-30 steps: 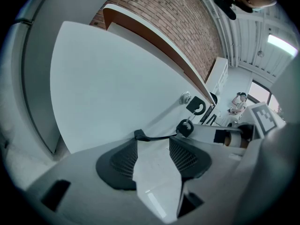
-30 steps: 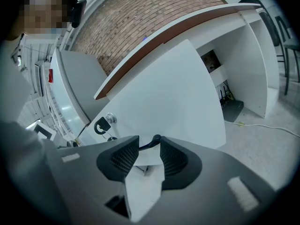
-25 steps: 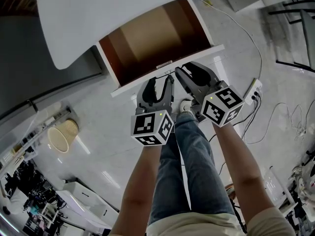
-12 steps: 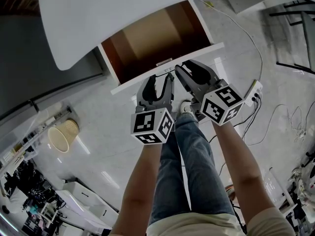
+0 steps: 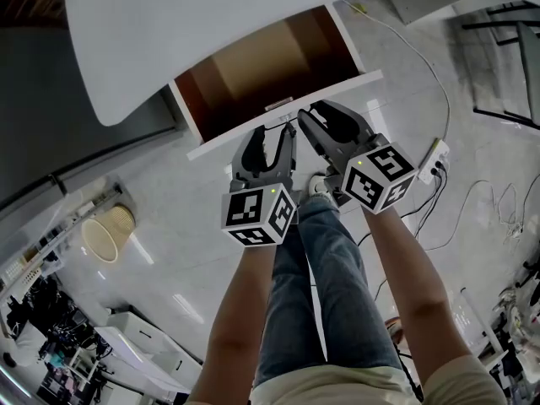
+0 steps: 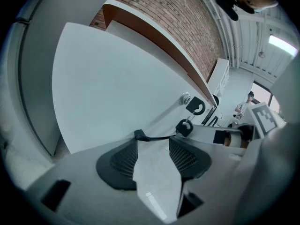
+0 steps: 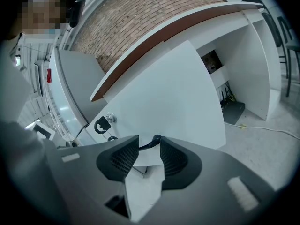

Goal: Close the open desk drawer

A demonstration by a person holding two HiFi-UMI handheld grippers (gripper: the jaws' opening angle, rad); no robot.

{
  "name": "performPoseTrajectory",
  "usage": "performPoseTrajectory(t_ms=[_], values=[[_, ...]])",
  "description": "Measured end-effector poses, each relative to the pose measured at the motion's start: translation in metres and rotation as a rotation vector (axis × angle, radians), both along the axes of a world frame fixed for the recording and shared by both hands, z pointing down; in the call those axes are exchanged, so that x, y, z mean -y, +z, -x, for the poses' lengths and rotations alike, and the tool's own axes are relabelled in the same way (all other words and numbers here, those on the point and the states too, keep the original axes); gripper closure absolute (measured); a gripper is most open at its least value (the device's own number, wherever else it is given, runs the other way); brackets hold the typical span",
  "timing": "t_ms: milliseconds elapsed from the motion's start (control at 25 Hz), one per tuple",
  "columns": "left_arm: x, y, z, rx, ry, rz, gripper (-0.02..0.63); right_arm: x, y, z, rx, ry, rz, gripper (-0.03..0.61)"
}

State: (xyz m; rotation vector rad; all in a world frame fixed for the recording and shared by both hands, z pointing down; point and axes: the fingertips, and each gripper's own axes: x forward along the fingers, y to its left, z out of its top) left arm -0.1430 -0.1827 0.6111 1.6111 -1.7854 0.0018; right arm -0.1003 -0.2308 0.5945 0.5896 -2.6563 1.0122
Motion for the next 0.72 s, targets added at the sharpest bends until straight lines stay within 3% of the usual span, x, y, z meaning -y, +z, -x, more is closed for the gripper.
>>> performPoseTrajectory(t_ms=[720], values=[[0.014,0.000,0.012,0.003,-0.013,-0.004,0.405,0.014,0.001,0.011,0.006,-0.005,-0.004,0.433]])
